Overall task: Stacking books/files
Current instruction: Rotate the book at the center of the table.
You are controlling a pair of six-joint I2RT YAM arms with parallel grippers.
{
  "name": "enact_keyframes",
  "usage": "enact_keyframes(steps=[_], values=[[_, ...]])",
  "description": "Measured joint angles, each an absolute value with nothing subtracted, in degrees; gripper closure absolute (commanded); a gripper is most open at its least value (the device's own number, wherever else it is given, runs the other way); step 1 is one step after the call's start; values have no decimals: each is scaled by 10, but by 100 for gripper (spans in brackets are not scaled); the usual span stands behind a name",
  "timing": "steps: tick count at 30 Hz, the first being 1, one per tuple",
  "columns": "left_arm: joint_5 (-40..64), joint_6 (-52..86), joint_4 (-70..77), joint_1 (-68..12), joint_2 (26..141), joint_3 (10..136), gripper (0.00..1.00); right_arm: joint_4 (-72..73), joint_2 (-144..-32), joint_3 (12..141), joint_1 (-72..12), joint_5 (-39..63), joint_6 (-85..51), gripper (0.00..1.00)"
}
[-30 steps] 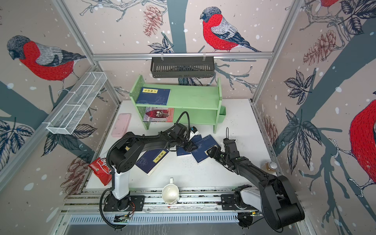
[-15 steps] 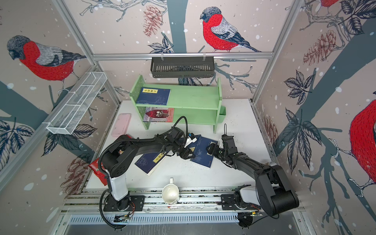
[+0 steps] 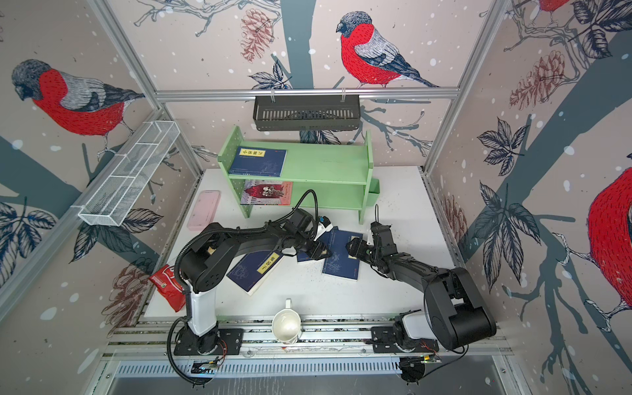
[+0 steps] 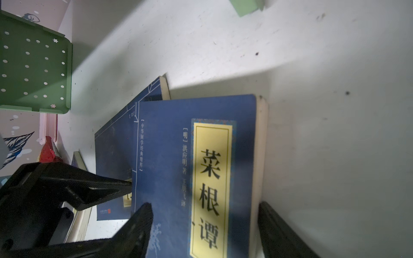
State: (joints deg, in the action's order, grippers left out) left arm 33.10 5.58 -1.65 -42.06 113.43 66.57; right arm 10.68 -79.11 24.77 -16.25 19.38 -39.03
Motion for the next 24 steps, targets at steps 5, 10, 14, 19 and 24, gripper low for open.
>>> enact_keyframes(steps=[5, 10, 14, 19, 24], values=[[362, 60, -1, -421, 1147, 669, 46, 114, -793, 245, -168, 194, -388, 25], [393, 62, 20, -421, 1140, 648, 45, 134, -783, 229, -175, 190, -389, 25], [406, 71, 10, -421, 1119, 628, 44, 135, -771, 222, -180, 192, -390, 25], [415, 77, 13, -421, 1102, 610, 45, 108, -742, 213, -182, 205, -400, 25], [398, 120, 13, -419, 1105, 592, 45, 77, -726, 214, -182, 211, -404, 25]])
